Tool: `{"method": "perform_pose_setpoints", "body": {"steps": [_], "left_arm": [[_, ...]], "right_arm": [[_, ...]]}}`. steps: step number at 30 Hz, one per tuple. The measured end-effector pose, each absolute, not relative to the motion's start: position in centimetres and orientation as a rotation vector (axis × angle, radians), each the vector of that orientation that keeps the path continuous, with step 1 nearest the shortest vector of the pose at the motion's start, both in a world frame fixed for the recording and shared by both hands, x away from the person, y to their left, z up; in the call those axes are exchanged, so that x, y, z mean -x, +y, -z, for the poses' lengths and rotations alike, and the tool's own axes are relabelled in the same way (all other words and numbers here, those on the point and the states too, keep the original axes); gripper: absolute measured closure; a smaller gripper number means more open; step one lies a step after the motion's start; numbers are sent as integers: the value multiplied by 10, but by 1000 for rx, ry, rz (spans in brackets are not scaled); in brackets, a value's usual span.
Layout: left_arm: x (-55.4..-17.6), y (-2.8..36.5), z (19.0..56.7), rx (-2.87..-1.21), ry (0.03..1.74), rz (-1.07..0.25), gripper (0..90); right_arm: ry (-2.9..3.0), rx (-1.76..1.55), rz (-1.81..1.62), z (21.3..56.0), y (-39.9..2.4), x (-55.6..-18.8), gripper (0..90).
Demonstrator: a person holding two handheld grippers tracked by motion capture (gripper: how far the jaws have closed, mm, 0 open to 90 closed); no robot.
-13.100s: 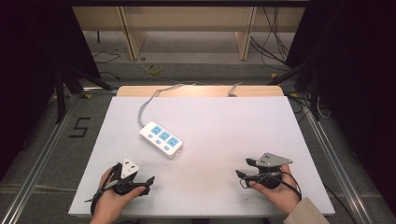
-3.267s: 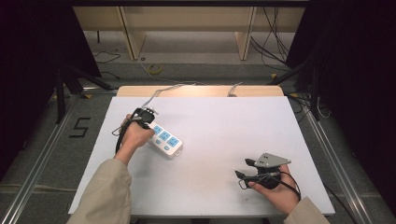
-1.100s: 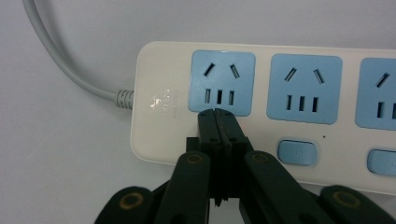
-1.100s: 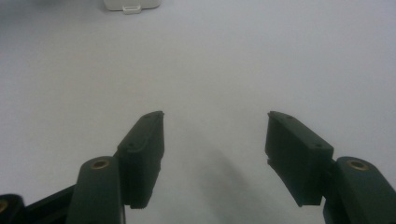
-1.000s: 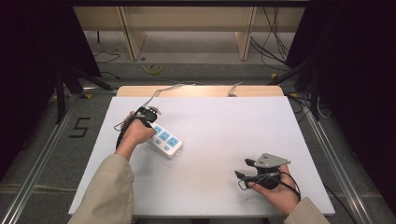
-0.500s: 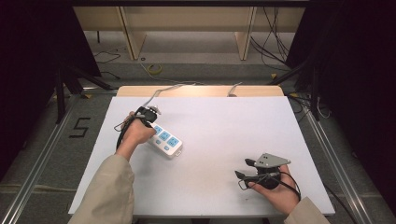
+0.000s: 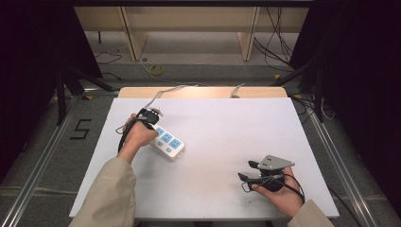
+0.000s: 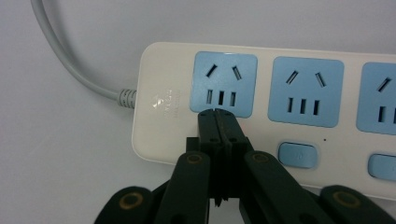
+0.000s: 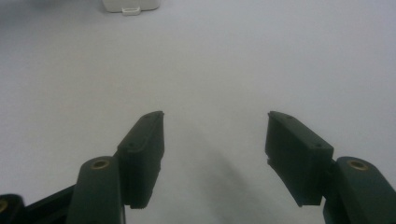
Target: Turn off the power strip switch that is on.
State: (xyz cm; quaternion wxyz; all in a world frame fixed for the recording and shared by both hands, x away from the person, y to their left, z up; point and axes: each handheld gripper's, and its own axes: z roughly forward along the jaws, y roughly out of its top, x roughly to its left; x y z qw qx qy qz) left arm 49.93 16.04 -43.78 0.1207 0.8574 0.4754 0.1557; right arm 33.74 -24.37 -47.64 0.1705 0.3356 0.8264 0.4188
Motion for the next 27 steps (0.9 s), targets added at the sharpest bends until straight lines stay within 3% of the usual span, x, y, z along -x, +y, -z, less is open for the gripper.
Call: {"method": "perform_pose_setpoints", "body": {"steps": [9, 18, 27], "left_arm": [[-498, 161, 435, -2478, 1381, -441, 898], [-495, 164, 426, -2389, 1373, -510, 892], [-486, 168, 416, -2328, 1363, -516, 778]], "right_arm": [[2349, -951, -1188, 476, -244, -338, 385], [2350, -953, -1189, 476, -244, -338, 384], [2348, -954, -1188, 476, -244, -338, 385]]}}
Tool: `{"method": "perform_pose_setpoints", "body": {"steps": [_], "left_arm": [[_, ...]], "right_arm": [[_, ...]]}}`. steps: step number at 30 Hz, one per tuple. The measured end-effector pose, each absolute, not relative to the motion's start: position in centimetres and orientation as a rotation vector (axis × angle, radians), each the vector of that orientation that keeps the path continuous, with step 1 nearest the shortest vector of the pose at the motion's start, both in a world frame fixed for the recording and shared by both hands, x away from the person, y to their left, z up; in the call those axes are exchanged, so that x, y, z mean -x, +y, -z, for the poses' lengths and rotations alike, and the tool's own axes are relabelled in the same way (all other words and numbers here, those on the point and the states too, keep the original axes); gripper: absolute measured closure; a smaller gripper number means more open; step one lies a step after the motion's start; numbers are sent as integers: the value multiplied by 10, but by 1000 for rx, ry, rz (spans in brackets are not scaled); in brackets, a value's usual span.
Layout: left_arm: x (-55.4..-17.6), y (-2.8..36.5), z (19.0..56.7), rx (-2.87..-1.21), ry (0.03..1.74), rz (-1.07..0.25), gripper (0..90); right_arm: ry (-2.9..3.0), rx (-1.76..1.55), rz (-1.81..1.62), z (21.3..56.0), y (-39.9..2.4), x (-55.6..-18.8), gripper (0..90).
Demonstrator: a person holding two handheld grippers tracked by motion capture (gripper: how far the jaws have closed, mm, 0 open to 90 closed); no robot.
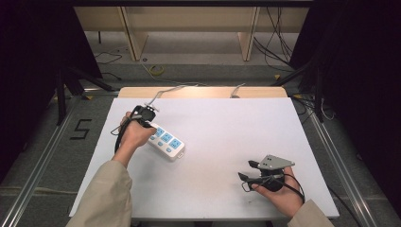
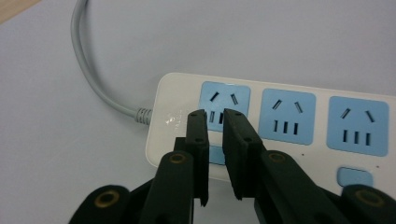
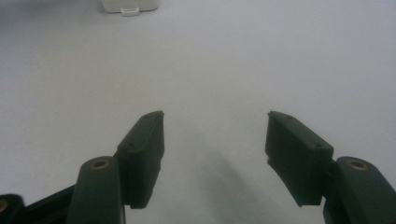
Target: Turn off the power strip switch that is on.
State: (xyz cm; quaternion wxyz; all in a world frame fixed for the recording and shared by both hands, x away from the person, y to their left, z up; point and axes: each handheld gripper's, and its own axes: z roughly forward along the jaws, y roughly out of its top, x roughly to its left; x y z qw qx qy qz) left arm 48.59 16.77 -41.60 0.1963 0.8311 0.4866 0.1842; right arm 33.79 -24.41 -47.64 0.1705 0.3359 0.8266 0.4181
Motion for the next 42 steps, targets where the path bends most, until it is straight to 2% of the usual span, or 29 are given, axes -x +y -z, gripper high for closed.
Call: {"method": "perform_pose_setpoints", "body": {"steps": [12, 24, 42], "left_arm": [[-470, 166, 403, -2250, 1312, -539, 635], [-456, 170, 404, -2162, 1345, -510, 441], [-432, 177, 411, -2163, 1312, -502, 341]], "right_arm": [[2347, -956, -1189, 476, -244, -338, 384], [2345, -956, -1192, 477, -244, -338, 385], [2343, -957, -1189, 476, -245, -338, 385]]}}
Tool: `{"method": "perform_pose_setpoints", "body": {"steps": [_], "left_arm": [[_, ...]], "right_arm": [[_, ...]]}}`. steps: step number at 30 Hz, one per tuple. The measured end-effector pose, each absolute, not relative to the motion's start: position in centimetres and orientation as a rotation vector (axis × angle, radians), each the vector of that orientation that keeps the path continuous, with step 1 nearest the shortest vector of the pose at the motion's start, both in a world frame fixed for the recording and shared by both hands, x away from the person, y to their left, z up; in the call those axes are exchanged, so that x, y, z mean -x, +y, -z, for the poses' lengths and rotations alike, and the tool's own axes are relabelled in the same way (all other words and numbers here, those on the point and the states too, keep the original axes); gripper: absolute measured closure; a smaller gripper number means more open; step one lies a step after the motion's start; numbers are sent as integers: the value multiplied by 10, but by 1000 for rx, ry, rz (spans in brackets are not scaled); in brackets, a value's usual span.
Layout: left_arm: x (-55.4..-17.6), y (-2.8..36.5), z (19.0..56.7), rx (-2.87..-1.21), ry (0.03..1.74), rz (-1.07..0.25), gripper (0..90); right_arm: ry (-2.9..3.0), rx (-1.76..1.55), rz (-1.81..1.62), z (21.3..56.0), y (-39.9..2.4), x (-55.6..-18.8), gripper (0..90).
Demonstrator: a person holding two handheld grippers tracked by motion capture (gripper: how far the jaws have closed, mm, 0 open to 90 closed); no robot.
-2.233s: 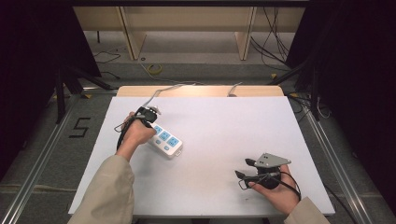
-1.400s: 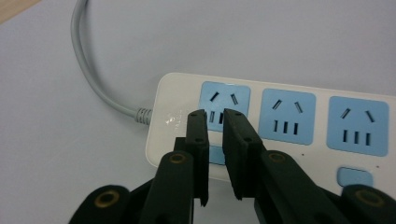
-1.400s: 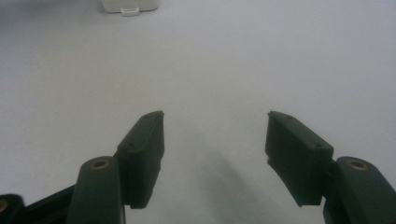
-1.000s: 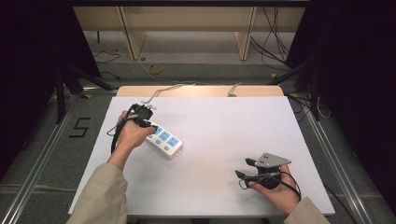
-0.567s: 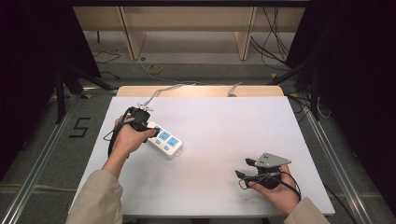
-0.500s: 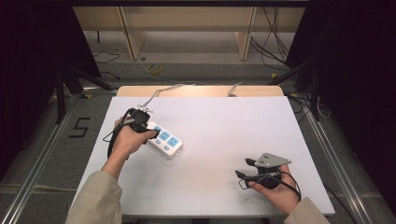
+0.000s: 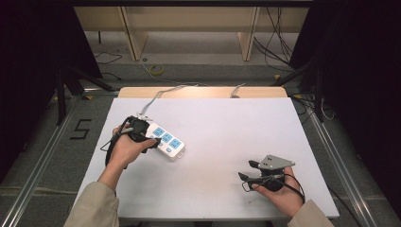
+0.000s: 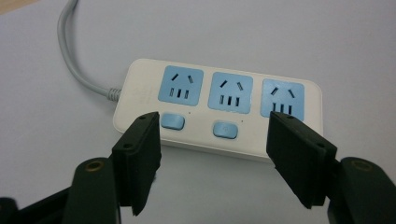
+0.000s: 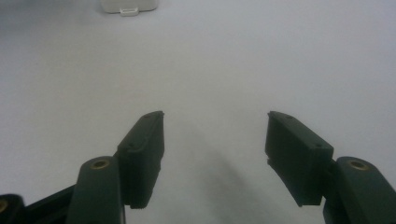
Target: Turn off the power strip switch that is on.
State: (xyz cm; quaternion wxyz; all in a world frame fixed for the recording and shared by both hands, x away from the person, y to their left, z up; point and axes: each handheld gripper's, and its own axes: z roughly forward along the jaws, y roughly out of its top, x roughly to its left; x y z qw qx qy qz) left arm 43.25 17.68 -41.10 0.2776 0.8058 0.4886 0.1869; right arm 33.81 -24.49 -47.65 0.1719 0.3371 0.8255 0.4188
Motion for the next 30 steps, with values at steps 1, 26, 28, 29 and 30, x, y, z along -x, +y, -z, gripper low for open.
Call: {"method": "perform_pose_setpoints", "body": {"steps": [1, 26, 28, 29, 30], "left_arm": [[-431, 177, 411, -2156, 1306, -503, 338], [-398, 179, 428, -2056, 1143, -567, 253], [-396, 178, 429, -2054, 1130, -573, 250], [-395, 179, 430, -2059, 1119, -576, 247], [-394, 179, 430, -2050, 1118, -577, 242]], "right_arm": [[2343, -956, -1188, 476, -245, -338, 385], [2341, -953, -1203, 476, -245, -338, 383], [2344, -950, -1204, 476, -245, -337, 382], [2344, -948, -1206, 476, -245, -337, 382], [2343, -945, -1206, 476, -245, -337, 382]]}}
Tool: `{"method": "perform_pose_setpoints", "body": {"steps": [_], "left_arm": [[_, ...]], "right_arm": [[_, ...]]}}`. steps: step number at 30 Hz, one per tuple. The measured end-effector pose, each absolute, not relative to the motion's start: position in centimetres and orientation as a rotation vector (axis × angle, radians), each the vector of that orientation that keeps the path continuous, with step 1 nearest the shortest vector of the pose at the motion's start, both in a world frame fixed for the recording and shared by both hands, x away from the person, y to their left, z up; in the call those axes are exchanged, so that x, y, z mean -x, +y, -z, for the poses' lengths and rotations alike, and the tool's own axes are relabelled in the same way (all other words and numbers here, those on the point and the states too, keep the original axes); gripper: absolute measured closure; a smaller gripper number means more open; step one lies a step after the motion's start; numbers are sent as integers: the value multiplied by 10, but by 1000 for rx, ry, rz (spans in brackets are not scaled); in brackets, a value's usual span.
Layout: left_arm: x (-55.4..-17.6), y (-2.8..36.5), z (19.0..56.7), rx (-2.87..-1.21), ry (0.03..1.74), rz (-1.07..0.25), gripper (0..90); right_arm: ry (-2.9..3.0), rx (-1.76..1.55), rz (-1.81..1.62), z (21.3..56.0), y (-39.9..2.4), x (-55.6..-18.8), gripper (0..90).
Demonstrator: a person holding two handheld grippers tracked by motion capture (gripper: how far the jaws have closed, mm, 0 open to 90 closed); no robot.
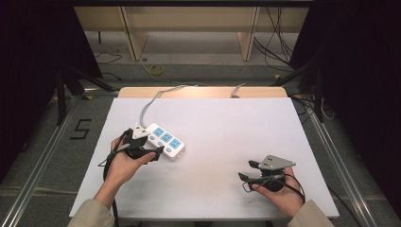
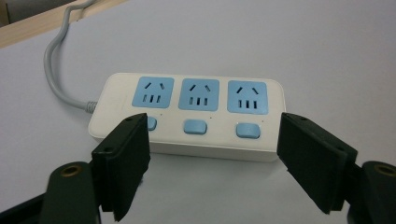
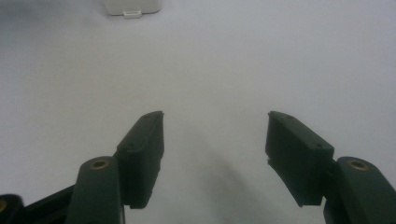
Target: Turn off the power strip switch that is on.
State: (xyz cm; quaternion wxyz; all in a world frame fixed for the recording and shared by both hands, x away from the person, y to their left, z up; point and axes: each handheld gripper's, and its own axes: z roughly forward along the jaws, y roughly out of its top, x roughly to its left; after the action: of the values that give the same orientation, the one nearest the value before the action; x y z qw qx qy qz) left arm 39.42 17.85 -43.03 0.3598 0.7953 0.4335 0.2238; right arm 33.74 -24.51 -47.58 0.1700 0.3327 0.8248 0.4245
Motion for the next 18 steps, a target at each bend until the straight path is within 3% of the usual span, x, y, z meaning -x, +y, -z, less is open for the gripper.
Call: {"method": "perform_pose_setpoints", "body": {"steps": [18], "left_arm": [[-371, 184, 440, -2043, 1029, -587, 230]], "right_arm": [[2352, -930, -1206, 476, -244, -336, 380]]}}
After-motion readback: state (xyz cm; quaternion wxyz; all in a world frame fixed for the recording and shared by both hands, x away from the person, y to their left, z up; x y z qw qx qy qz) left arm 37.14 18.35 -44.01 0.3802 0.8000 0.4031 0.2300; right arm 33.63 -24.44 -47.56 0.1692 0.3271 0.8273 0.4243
